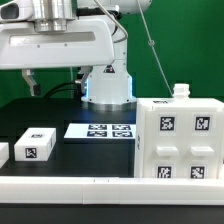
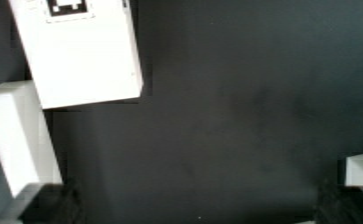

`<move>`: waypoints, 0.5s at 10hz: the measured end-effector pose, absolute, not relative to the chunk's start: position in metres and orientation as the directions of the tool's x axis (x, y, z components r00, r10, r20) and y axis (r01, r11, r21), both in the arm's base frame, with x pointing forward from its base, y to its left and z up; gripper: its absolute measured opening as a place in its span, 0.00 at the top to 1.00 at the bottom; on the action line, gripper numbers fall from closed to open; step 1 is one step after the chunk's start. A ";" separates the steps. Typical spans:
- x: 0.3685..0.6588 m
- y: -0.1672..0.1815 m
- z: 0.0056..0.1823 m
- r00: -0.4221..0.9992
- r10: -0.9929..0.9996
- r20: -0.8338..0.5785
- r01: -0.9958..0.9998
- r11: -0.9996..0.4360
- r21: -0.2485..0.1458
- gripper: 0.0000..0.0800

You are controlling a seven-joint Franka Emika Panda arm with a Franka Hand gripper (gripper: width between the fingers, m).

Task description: Assemble cabinet

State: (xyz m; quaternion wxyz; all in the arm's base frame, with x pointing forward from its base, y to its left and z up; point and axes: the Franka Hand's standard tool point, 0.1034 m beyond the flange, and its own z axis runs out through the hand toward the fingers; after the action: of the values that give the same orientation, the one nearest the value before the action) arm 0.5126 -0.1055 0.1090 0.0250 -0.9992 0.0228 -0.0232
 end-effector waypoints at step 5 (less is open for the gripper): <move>0.494 -0.135 0.083 0.994 -0.106 -0.007 -0.106 -0.994 -0.040 0.19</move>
Offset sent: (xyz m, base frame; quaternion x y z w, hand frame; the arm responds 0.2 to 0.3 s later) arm 0.0000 0.0000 0.0000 0.0000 0.0000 0.0000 1.0000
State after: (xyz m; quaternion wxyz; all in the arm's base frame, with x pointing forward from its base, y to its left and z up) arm 0.4938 -0.1348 0.0834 0.0202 -0.9984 0.0533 0.0025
